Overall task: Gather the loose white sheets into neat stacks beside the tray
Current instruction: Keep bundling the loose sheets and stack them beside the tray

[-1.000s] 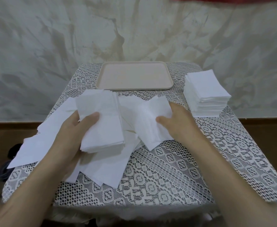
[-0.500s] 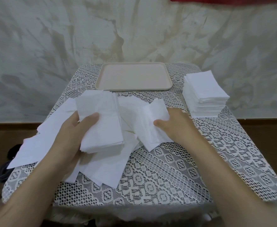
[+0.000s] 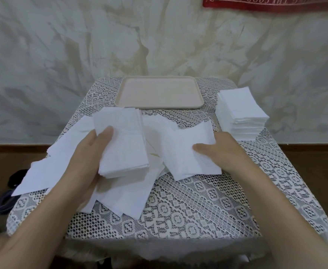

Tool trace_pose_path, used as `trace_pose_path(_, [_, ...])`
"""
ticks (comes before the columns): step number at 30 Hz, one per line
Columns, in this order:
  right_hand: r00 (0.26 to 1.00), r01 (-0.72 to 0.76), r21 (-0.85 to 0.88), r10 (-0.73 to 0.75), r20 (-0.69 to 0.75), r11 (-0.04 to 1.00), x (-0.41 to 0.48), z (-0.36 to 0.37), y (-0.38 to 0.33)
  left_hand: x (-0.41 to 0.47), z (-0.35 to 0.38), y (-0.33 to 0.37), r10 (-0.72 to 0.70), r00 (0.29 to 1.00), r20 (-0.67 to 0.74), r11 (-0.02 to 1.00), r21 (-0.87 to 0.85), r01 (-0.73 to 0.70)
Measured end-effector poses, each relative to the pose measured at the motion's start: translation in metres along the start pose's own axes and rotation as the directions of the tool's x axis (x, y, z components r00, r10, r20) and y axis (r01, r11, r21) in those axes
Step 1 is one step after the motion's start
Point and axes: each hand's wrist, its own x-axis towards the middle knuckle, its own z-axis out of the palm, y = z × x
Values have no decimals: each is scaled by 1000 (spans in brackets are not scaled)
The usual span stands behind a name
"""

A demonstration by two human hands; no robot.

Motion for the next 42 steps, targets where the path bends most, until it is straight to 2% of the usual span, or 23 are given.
trace_pose_path(4, [996, -27, 45, 23, 81, 999, -8, -7, -5, -3, 1, 4, -13, 1000, -21, 1000, 18, 14])
trace_pose_path(7, [1000, 31, 182, -30, -6, 983, -14, -12, -9, -6, 0, 9, 15, 1000, 15, 1000, 20, -15])
trace_pose_path(9, [995, 94, 388, -78, -59, 917, -19, -14, -16, -9, 0, 10, 37, 998, 46, 999, 11, -38])
trace_pose_path(11, [990, 129, 608, -142, -27, 783, -29, -14, -27, -12, 3, 7, 57, 997, 54, 998, 34, -59])
trace_pose_path(12, [986, 117, 677, -165, 6, 727, -35, -11, -33, -13, 5, 5, 71, 996, 53, 996, 56, -74])
trace_pose_path(13, [984, 111, 692, -176, 24, 713, -39, -7, -35, -14, 8, 2, 86, 995, 49, 993, 80, -90])
trace_pose_path(16, [984, 162, 509, -175, -24, 845, -47, 14, -40, -16, 15, -6, 131, 991, 24, 985, 115, -133])
trace_pose_path(18, [983, 177, 428, -176, -43, 886, -49, 26, -42, -15, 17, -9, 138, 990, -5, 986, 95, -137])
trace_pose_path(21, [976, 214, 427, -209, -59, 878, -51, 38, -42, -7, 16, -14, 148, 987, -56, 984, 104, -142])
trace_pose_path(28, [970, 215, 481, -244, -2, 850, -50, 52, -43, -3, 19, -17, 173, 984, -36, 976, 142, -167])
trace_pose_path(37, [965, 214, 382, -256, 62, 899, -49, 46, -38, -1, 12, -17, 133, 991, 21, 985, 110, -135])
trace_pose_path(40, [959, 282, 230, -275, -62, 931, -47, 36, -35, -2, 12, -17, 132, 991, 19, 985, 112, -133])
trace_pose_path(42, [949, 313, 218, -294, -118, 924, -46, 31, -36, -3, 14, -17, 142, 990, 20, 983, 115, -144])
